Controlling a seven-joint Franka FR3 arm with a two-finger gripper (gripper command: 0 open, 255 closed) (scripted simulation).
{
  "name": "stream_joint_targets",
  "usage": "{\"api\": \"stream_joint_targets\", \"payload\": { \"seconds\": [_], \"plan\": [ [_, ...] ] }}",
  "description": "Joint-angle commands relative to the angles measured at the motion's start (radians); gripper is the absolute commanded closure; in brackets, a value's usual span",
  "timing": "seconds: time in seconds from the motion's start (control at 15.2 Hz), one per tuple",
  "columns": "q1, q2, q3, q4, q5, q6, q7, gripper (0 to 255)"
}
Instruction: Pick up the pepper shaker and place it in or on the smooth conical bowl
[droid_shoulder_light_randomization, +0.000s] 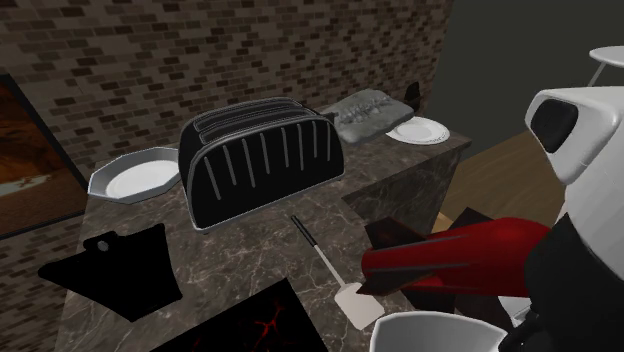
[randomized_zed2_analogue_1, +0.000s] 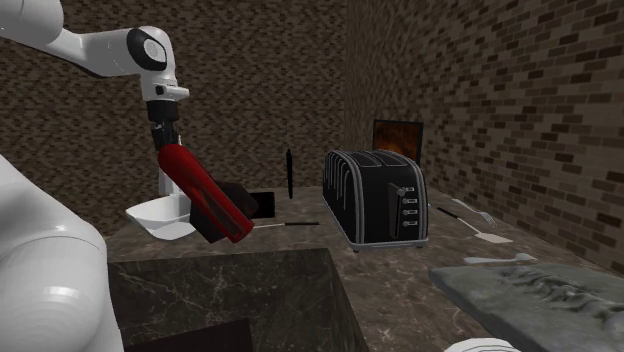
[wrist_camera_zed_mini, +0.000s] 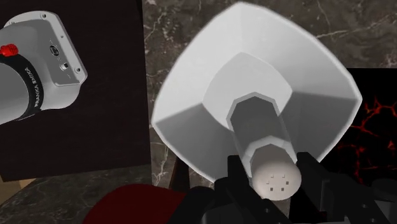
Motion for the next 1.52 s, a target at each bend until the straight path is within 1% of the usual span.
{"api": "stream_joint_targets", "payload": {
  "seconds": [0.0, 0.4, 0.92, 0.99, 1.32, 1.45],
  "plan": [
    [0.003, -0.004, 0.005, -0.026, 0.005, 0.024, -0.001, 255],
    [0.007, -0.007, 0.026, -0.106, 0.017, 0.103, -0.002, 255],
    [0.007, -0.007, 0.026, -0.106, 0.017, 0.103, -0.002, 255],
    [0.007, -0.007, 0.026, -0.106, 0.017, 0.103, -0.002, 0],
    [0.007, -0.007, 0.026, -0.106, 0.017, 0.103, -0.002, 0],
    [-0.002, 0.005, 0.019, -0.032, 0.004, 0.040, 0.007, 0]
  ]
}}
